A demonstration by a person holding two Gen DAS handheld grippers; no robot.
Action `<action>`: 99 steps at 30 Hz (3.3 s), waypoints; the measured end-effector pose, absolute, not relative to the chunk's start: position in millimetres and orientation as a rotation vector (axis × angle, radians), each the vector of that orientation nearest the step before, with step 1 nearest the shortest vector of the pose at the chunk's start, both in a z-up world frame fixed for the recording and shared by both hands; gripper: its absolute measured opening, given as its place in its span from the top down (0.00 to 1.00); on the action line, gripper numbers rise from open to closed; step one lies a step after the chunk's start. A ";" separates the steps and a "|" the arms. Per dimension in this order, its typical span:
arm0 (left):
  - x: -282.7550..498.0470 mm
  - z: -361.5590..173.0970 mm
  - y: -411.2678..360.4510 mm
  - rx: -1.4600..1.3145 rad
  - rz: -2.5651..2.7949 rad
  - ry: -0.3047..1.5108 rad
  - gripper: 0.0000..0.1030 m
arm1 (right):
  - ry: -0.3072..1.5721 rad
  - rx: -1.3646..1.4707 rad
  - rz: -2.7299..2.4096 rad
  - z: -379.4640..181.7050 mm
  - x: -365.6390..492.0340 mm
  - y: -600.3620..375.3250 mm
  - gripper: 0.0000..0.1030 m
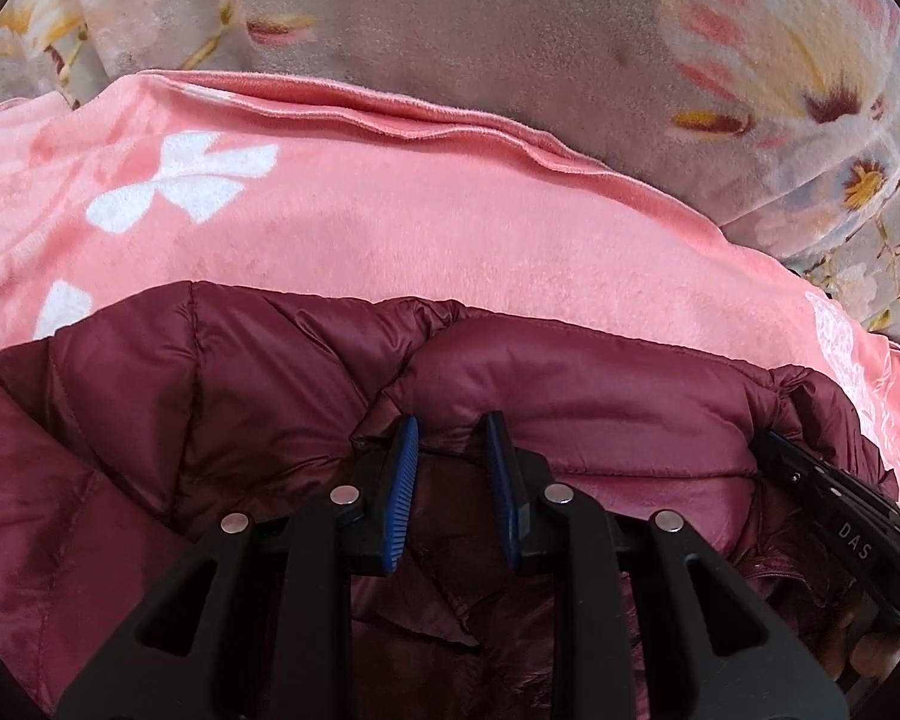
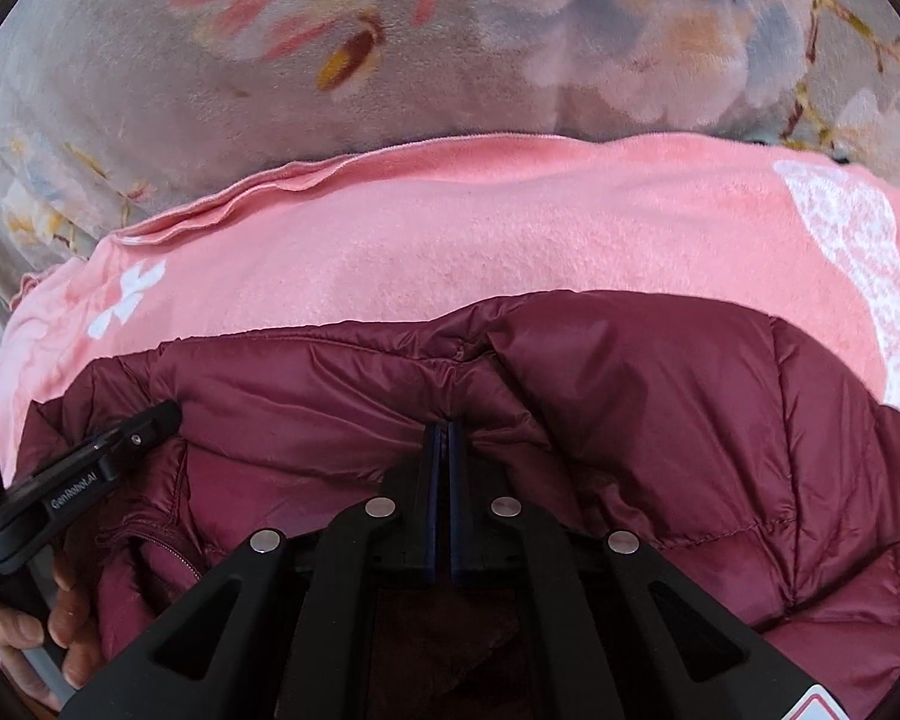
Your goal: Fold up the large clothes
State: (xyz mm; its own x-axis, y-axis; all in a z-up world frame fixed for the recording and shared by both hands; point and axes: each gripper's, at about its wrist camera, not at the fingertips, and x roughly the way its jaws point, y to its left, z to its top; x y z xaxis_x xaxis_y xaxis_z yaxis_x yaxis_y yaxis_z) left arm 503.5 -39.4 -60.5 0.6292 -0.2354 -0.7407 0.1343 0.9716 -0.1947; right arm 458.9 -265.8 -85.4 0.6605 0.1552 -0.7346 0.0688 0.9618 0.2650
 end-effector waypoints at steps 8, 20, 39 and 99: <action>507.7 -64.8 -46.6 -0.087 -0.200 0.868 0.78 | 0.847 0.333 0.067 -89.9 462.1 -271.6 1.00; 373.2 12.9 38.1 -0.123 -0.277 0.835 0.41 | 0.714 0.337 0.061 18.2 199.9 -316.4 0.39; 136.6 -52.4 211.9 -0.436 -0.273 1.029 0.32 | 0.826 0.679 -0.033 -96.8 -72.1 -334.5 0.32; 88.7 86.6 226.4 -0.321 -0.103 0.699 0.99 | 0.393 0.787 0.027 48.5 -68.1 -334.2 0.96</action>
